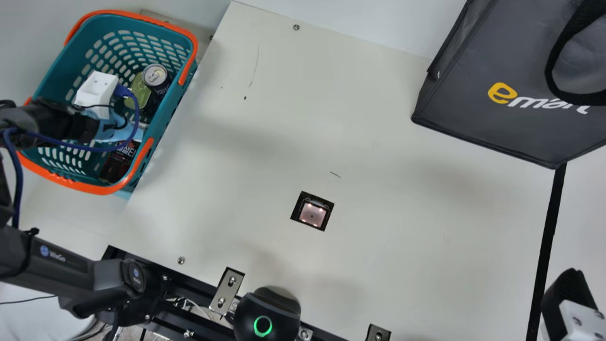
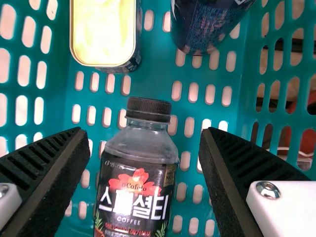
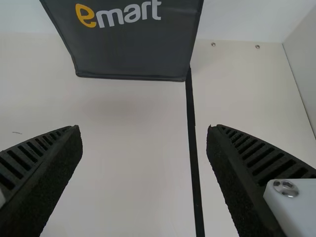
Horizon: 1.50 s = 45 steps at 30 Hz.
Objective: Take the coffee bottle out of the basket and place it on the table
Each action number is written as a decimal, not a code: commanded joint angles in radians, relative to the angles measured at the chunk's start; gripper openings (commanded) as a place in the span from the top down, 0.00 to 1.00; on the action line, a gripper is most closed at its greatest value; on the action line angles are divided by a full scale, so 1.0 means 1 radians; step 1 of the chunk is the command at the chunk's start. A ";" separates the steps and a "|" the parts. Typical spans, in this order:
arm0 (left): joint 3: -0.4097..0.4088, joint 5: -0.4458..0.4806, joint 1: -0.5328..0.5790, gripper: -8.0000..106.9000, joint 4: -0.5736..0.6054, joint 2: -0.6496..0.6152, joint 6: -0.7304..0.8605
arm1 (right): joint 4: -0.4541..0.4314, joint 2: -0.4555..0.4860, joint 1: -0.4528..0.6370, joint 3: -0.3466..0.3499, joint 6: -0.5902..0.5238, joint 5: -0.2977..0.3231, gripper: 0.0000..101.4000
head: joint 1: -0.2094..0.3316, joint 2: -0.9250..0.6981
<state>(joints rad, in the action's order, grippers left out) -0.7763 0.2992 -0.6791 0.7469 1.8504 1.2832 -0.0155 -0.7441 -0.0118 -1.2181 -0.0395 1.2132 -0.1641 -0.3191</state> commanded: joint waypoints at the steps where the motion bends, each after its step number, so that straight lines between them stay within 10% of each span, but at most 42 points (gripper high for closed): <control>1: -0.003 -0.008 0.001 0.15 0.011 0.009 0.010 | 0.000 0.000 0.000 0.000 0.000 0.000 0.10 | 0.026 -0.002; 45: -0.062 -0.082 0.006 0.15 0.405 0.214 0.402 | 0.000 0.000 0.000 0.000 0.000 0.000 0.10 | 0.026 -0.002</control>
<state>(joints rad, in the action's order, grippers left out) -0.8375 0.2168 -0.6719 1.1436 2.0616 1.6737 -0.0155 -0.7441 -0.0118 -1.2181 -0.0395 1.2132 -0.1641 -0.3191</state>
